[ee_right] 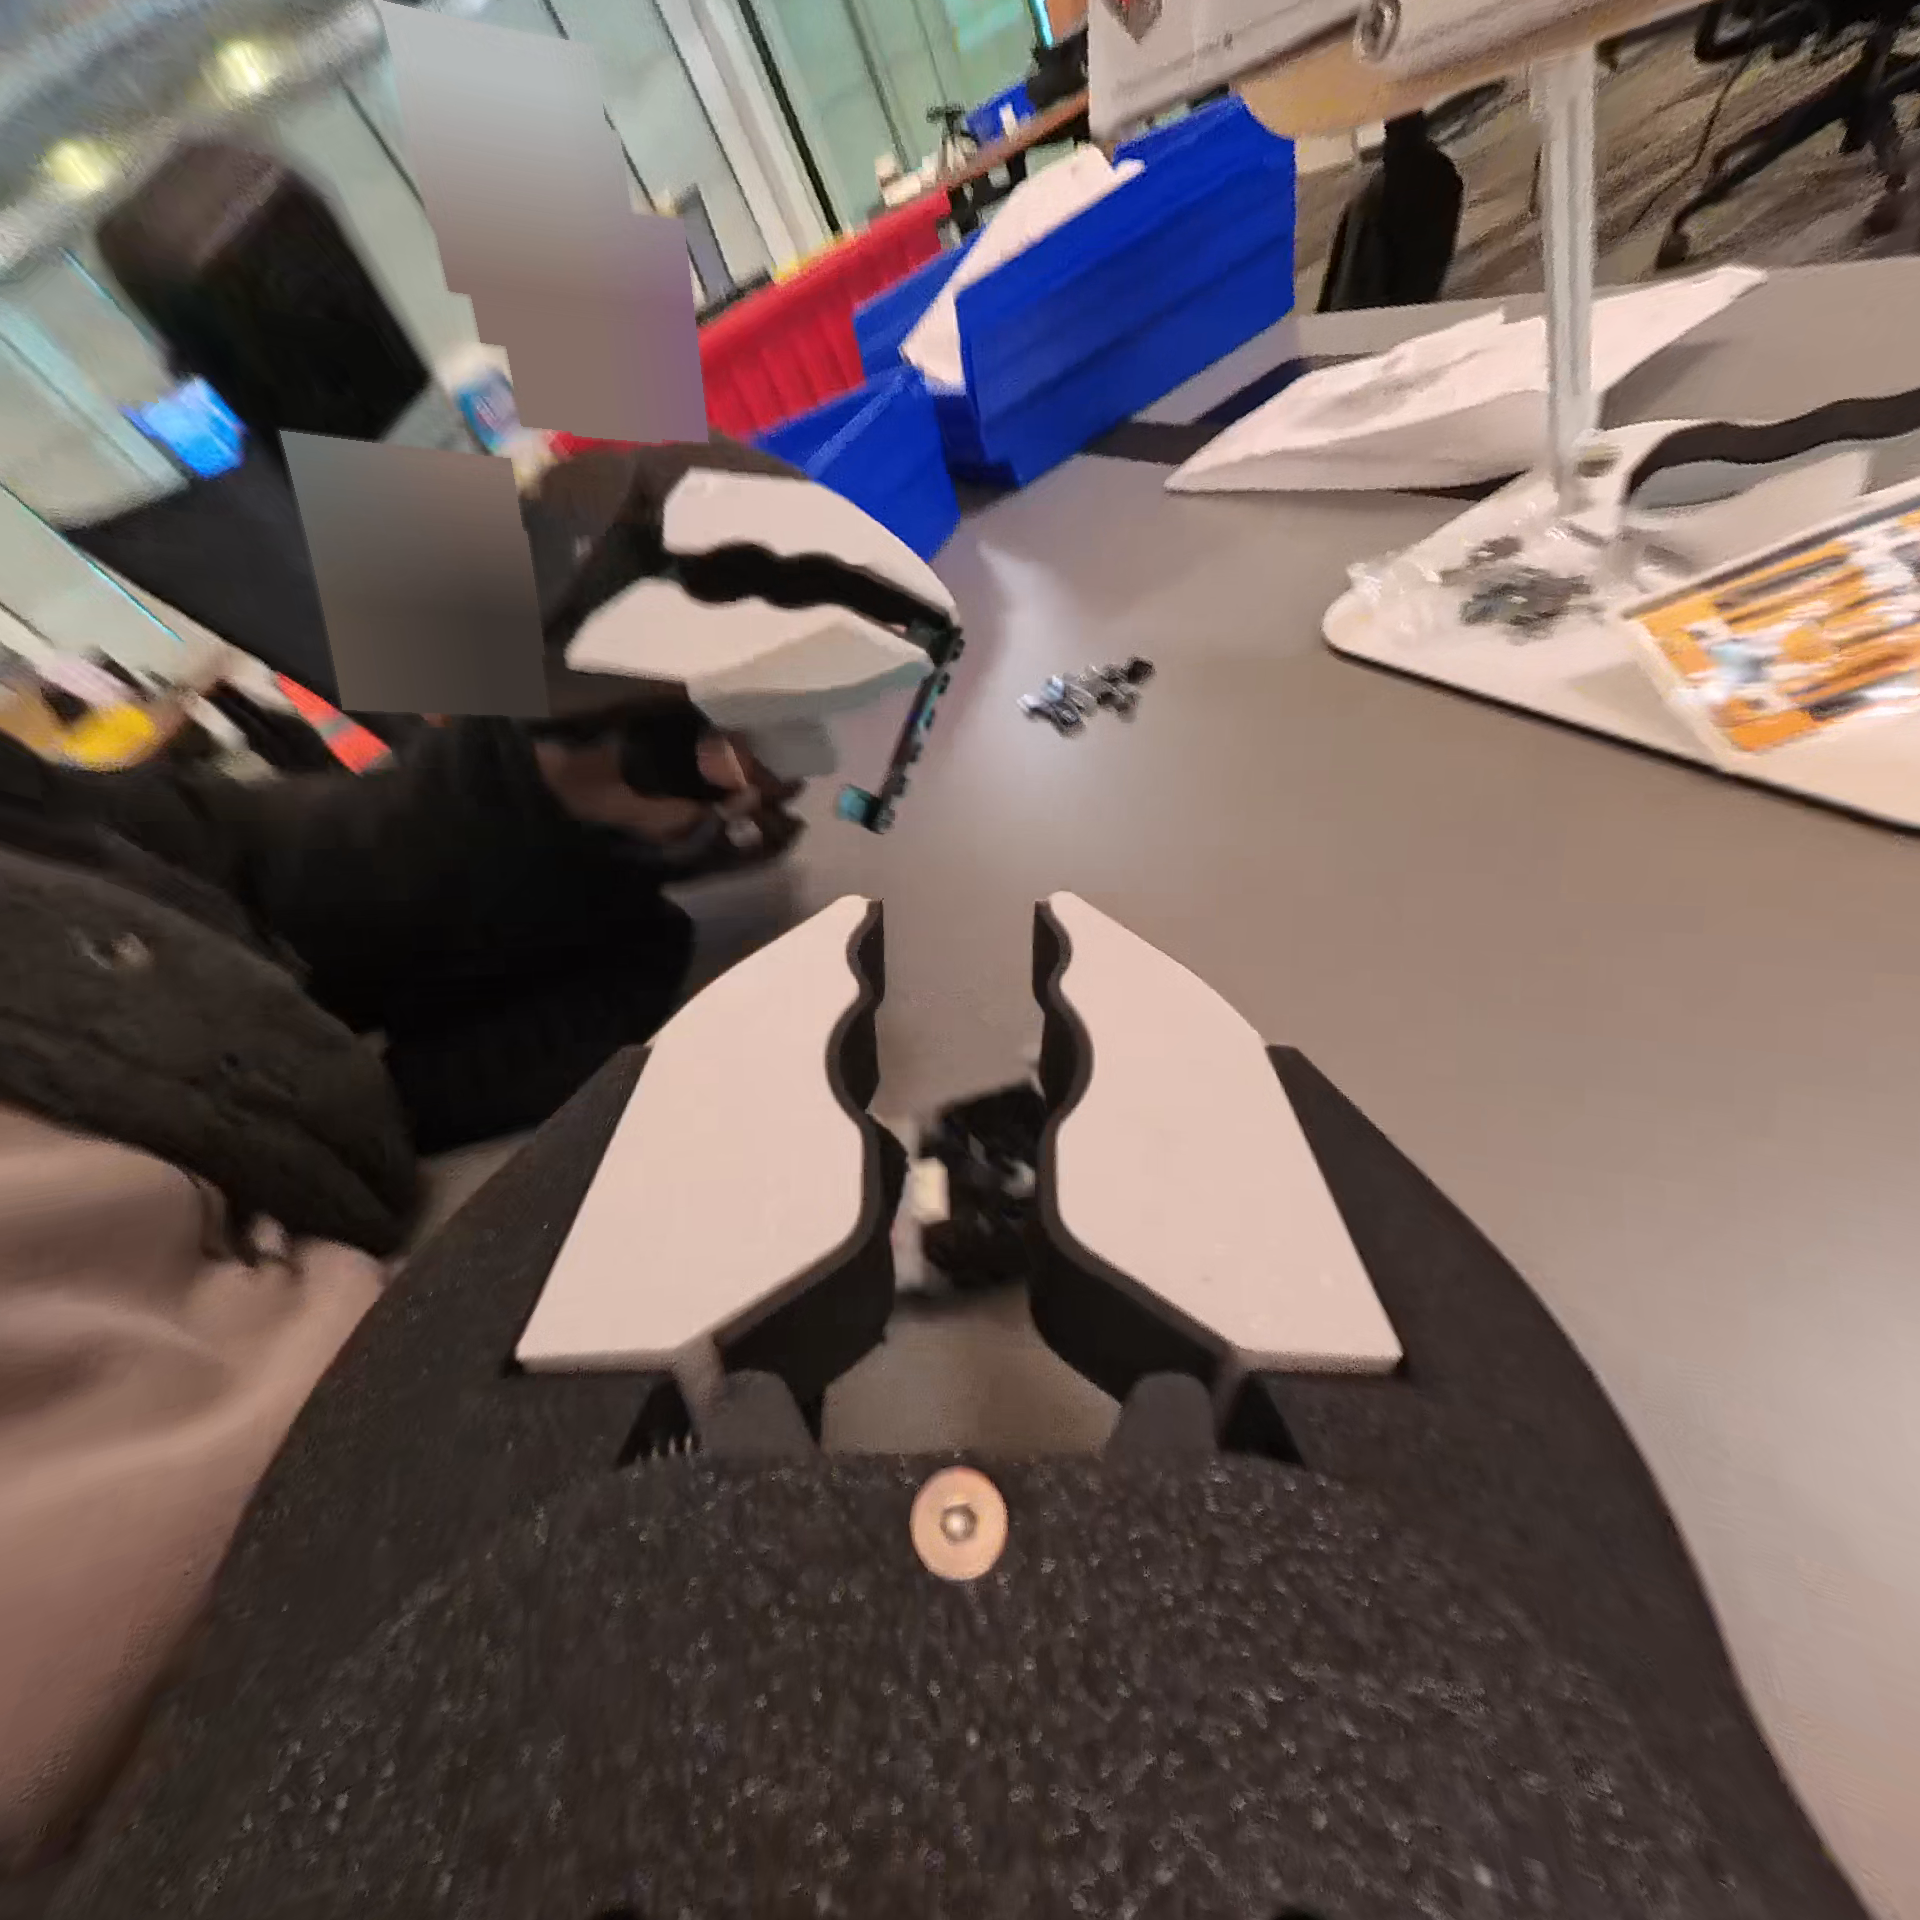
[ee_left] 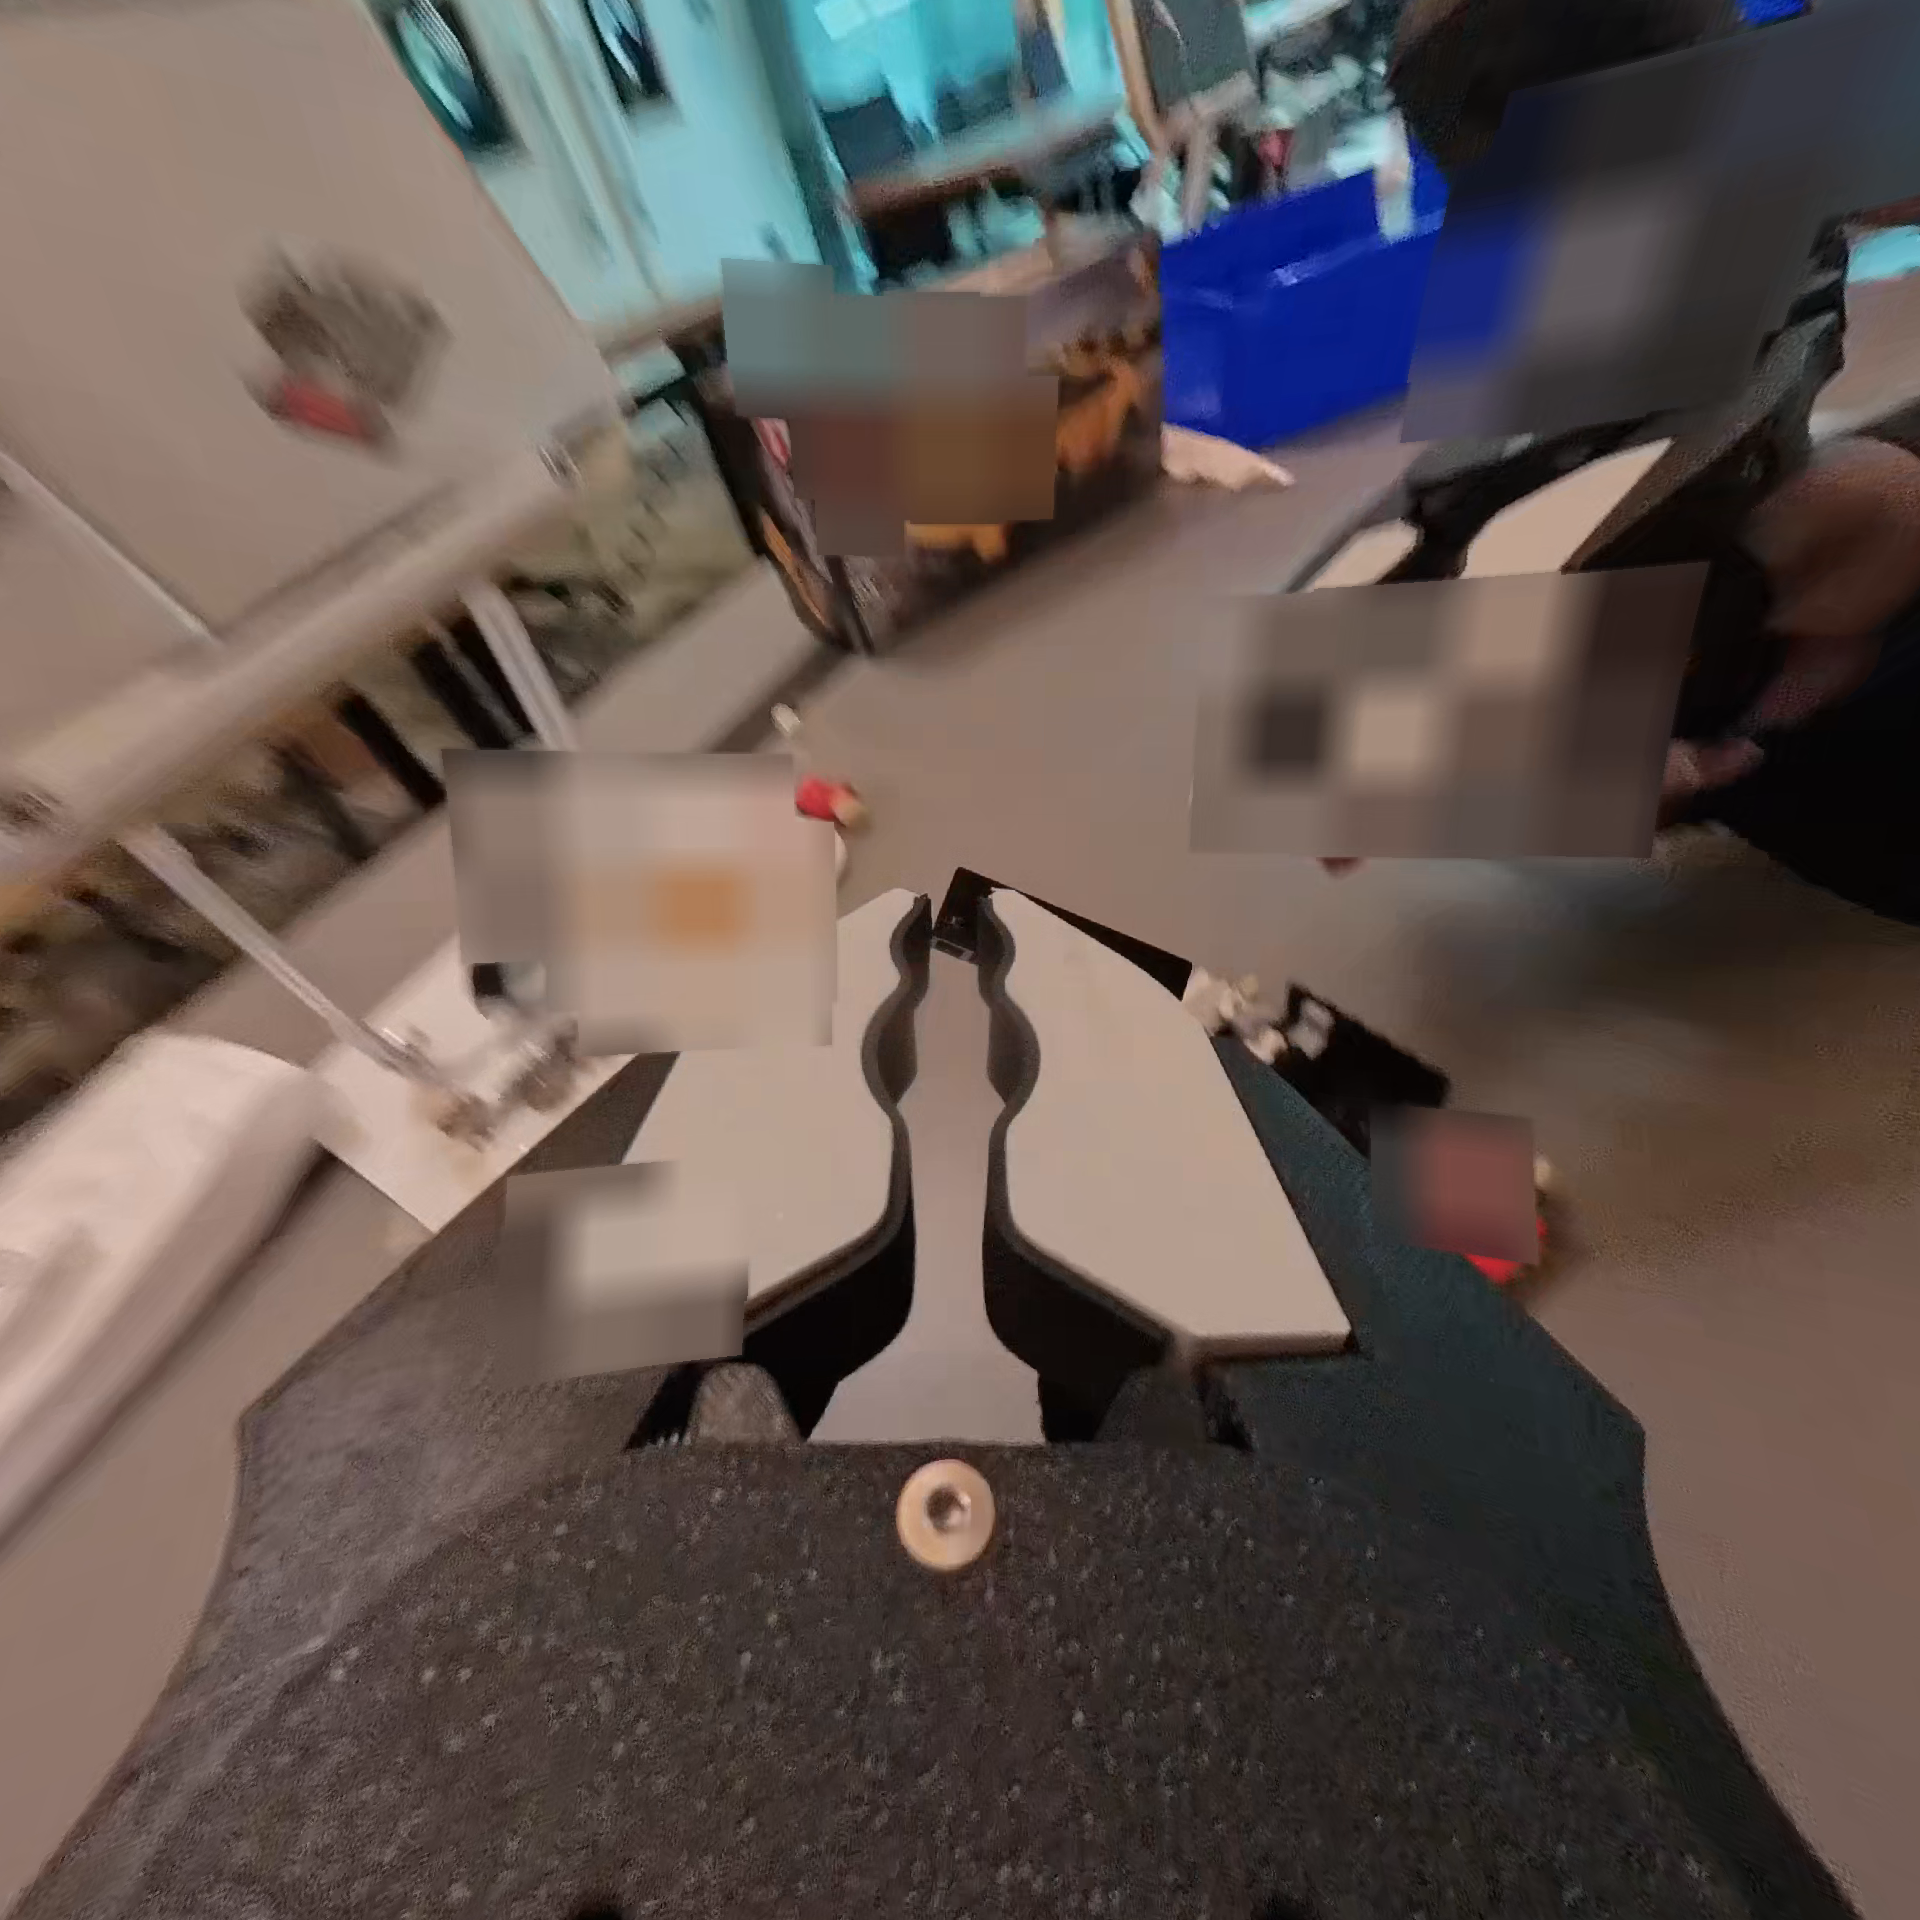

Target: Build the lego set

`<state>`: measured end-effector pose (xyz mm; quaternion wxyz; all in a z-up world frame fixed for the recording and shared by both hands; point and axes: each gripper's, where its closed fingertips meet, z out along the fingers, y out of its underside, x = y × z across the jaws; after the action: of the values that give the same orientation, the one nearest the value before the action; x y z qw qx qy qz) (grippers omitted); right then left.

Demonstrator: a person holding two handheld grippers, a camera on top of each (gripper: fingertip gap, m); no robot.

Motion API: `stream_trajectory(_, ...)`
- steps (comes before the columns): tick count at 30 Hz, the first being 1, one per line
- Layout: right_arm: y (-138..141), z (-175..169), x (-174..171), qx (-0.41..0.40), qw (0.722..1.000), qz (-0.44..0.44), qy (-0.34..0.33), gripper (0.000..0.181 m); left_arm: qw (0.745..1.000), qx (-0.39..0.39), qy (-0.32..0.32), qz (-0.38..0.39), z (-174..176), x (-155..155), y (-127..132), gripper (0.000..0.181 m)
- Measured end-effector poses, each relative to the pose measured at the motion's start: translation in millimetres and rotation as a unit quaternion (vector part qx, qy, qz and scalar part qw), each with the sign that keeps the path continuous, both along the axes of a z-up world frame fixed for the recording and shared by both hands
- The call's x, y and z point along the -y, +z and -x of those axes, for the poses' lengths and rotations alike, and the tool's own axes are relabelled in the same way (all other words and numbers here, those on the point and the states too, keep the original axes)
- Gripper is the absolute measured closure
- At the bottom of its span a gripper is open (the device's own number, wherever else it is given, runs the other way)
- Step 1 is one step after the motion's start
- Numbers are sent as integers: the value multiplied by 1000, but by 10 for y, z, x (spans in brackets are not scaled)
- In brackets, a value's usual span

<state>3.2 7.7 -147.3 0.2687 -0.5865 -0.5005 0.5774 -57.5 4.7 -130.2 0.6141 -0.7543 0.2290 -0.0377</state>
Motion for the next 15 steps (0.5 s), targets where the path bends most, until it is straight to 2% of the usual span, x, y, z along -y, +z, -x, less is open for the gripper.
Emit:
stream_trajectory(4,250,203,171,-31,997,75,0,154,994,-41,31,-100,-263,-2,317,173)
stream_trajectory(7,282,230,224,-36,998,45,6,178,989,-58,42,-129,-363,33,388,173)
stream_trajectory(9,288,189,259,-33,999,34,26,178,989,-57,30,-130,-398,64,392,173)
stream_trajectory(11,227,131,235,-8,999,-17,46,178,993,-40,-23,-105,-495,109,354,165)
stream_trajectory(13,66,32,213,58,990,-92,86,178,995,5,-87,-47,-568,179,316,154)
stream_trajectory(15,-80,-59,136,112,964,-214,113,179,987,45,-147,46,-612,253,234,156)
